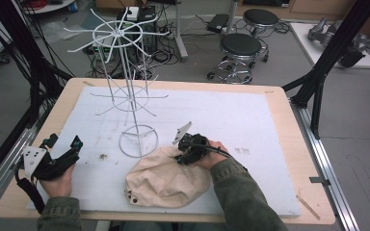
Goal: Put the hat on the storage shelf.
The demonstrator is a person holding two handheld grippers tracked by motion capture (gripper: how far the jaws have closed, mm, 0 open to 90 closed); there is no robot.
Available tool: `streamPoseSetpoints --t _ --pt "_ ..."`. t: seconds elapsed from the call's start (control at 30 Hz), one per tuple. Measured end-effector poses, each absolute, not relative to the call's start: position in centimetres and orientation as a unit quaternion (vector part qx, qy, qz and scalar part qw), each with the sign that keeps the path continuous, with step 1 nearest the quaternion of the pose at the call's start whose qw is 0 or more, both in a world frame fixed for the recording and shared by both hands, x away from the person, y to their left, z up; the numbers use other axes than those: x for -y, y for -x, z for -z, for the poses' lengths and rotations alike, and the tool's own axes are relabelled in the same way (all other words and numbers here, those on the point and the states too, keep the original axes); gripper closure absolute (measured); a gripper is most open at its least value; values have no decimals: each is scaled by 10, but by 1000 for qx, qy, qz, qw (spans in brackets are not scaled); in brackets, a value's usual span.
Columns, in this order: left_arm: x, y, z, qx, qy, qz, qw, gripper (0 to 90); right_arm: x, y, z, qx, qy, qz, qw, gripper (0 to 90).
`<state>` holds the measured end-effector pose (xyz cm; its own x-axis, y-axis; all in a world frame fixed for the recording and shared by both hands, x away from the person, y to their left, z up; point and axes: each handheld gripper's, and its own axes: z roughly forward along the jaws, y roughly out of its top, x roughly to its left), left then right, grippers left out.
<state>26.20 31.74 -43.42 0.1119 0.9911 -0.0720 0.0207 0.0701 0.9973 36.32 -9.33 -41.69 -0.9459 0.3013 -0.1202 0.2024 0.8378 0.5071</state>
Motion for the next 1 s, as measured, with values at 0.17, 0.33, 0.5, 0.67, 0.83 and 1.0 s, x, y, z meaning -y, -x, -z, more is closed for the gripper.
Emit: streamPoseSetpoints --t 0.17,0.33,0.5,0.67,0.83,1.0 --pt "-317 -262 434 -491 -516 -448 540 222 94 -359 412 -951 -133 -254 112 714" --pt "-316 -262 434 -492 -515 -450 539 222 99 -358 407 -949 -137 -262 113 767" --pt "-315 -262 434 -492 -514 -448 542 222 105 -351 406 -944 -142 -274 122 777" --pt "-314 -261 434 -492 -515 -447 542 222 110 -347 407 -939 -145 -286 125 778" --pt "-315 -262 435 -494 -515 -445 541 222 114 -342 405 -937 -142 -295 125 777" --pt "-314 -263 436 -494 -517 -442 542 222 121 -336 405 -928 -148 -317 124 777"
